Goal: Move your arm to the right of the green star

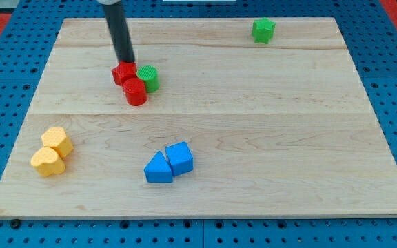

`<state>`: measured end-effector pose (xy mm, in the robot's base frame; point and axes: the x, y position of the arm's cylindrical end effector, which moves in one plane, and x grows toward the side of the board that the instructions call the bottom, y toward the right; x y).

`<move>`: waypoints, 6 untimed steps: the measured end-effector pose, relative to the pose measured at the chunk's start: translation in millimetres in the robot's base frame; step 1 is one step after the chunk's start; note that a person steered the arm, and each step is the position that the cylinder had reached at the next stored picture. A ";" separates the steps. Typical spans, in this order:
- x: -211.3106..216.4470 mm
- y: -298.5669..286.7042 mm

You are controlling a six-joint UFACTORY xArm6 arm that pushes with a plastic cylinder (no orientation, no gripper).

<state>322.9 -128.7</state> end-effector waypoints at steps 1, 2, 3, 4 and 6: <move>0.0 -0.1; -19.3 44.6; -19.3 96.1; -21.0 154.3; -40.4 281.6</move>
